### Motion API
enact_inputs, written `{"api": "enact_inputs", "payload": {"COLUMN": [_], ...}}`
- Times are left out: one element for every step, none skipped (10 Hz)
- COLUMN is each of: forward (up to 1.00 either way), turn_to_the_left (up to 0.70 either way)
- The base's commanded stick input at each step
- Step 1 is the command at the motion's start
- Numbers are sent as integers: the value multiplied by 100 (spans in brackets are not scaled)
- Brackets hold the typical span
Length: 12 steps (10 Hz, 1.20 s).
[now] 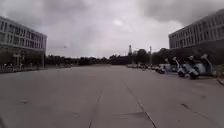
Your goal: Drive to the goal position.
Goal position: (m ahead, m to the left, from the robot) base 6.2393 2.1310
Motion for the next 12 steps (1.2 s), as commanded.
{"api": "enact_inputs", "payload": {"forward": [85, 85, 85, 85, 85, 85, 85, 85, 85, 85, 85, 85], "turn_to_the_left": [-3, -3, -3, -3, -3, -3, -3, -3, -3, -3, -3, -3]}}
